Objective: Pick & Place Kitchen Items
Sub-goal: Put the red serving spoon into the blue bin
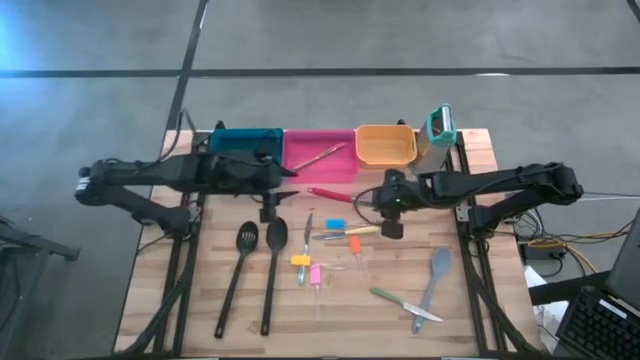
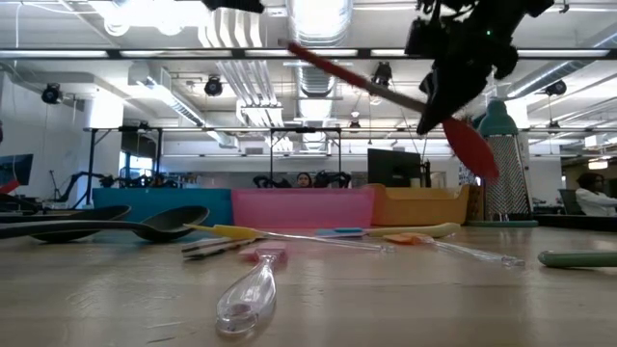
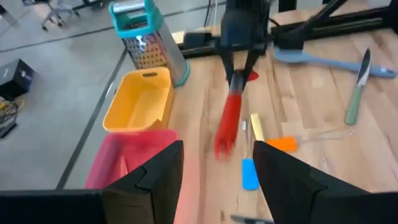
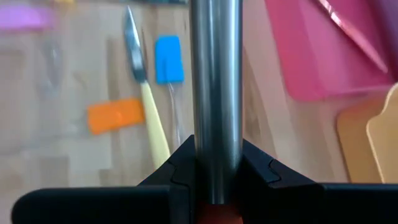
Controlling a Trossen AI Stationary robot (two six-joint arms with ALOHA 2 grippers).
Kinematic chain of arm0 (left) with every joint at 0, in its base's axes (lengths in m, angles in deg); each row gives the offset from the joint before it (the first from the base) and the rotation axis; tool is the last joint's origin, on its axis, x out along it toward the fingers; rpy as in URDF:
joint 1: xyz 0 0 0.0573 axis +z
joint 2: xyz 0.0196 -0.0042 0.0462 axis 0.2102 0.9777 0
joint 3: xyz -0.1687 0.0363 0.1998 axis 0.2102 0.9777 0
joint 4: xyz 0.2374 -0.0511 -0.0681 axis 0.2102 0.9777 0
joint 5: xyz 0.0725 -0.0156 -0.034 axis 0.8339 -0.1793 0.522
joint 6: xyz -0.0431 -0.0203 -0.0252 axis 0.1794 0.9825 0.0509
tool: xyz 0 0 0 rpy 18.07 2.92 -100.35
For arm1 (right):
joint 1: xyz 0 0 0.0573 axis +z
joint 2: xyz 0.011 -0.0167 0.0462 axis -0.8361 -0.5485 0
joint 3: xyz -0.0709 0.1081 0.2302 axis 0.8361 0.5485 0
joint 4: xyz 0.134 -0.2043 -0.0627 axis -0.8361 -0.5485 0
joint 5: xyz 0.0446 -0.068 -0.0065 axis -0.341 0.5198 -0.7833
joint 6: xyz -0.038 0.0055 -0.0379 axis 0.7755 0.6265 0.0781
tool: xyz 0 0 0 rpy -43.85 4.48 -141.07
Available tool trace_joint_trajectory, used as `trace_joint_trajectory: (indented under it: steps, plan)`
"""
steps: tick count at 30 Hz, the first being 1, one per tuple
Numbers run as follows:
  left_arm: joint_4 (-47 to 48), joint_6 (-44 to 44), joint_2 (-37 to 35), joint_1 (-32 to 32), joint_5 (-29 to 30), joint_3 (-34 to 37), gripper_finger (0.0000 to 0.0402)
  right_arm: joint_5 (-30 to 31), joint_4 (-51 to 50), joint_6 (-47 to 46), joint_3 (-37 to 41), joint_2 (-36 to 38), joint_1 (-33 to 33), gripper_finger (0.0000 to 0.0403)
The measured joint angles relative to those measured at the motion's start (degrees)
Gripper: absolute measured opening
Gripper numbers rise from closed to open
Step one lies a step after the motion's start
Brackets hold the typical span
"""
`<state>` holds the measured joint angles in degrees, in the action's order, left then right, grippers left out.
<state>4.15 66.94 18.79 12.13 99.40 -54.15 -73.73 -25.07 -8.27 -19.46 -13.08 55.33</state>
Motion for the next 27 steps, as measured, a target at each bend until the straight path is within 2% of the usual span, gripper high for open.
trace_joint_trajectory:
  steps: [9,15,19,27]
  plan:
    - [11.2,-1.8,14.1,0.0,0.2,-12.0,0.02,0.1,-1.4,1.5,-3.8,-6.7,0.0,0.006]
    - [19.6,-1.2,21.6,0.0,0.2,-16.5,0.02,1.5,-5.3,2.9,-9.6,-10.4,0.0,0.006]
    - [21.6,-0.8,23.4,0.0,0.2,-16.9,0.02,4.6,-9.5,3.2,-12.8,-12.4,0.0,0.006]
    - [22.5,0.1,25.1,0.0,0.2,-16.7,0.02,4.6,-9.6,5.6,-16.5,-13.0,0.1,0.006]
